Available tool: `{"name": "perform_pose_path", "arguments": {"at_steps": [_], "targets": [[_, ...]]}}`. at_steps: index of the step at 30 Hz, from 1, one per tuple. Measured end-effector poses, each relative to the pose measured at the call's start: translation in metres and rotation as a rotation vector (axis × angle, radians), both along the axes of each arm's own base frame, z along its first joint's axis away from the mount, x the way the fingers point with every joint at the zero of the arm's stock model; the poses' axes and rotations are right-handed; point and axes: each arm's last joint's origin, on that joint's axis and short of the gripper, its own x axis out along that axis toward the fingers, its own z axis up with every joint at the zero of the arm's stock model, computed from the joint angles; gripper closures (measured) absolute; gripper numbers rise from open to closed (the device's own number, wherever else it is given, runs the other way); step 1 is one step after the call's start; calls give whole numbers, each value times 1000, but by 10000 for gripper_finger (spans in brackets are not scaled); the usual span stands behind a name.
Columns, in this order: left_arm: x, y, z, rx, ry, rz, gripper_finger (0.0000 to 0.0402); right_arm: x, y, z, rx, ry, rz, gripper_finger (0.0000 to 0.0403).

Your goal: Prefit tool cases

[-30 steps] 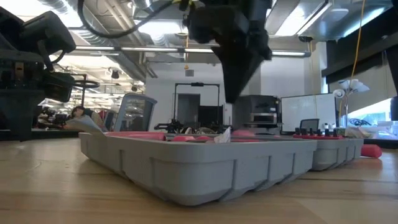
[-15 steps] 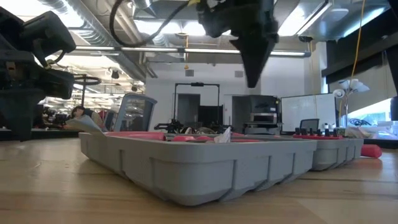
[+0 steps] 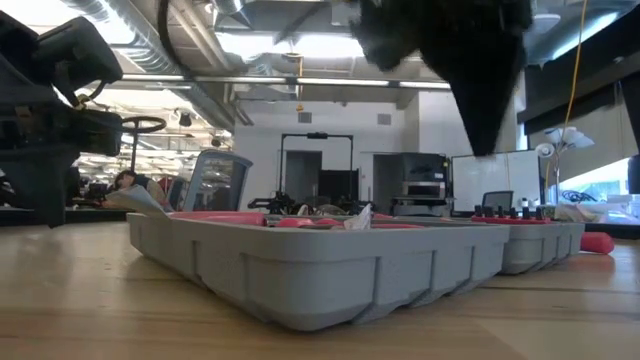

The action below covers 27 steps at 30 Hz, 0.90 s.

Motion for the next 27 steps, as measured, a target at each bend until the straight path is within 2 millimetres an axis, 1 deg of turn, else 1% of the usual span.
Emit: {"name": "perform_pose_path", "arguments": {"at_steps": [2, 4, 8, 11, 12, 14, 16, 19, 22, 25, 27], "targets": [[3, -2, 3, -33, -46, -27, 401, -4, 2, -6, -30, 14, -75, 403], [5, -5, 11, -44, -80, -69, 401, -4, 0, -5, -61, 0, -132, 403], [14, -10, 46, 28, -188, -115, 401, -2, -5, -2, -108, -39, -165, 403], [24, -14, 78, 132, -316, -142, 401, -1, -8, -2, -115, -42, -161, 403], [27, -16, 84, 177, -333, -155, 402, 0, -10, 0, -117, -50, -160, 403], [35, -20, 85, 255, -316, -178, 401, -3, -11, 4, -111, -63, -153, 403], [45, -24, 79, 286, -303, -199, 401, -10, -14, 10, -101, -83, -150, 403], [68, -36, 70, 305, -340, -251, 401, -31, -22, 29, -71, -152, -225, 403], [89, -50, 60, 367, -353, -334, 401, -68, -30, 51, -39, -241, -354, 403], [113, -67, 64, 418, -393, -396, 401, -104, -30, 58, 58, -359, -481, 403], [129, -81, 66, 465, -406, -453, 401, -122, -31, 54, 127, -370, -533, 403]]}}
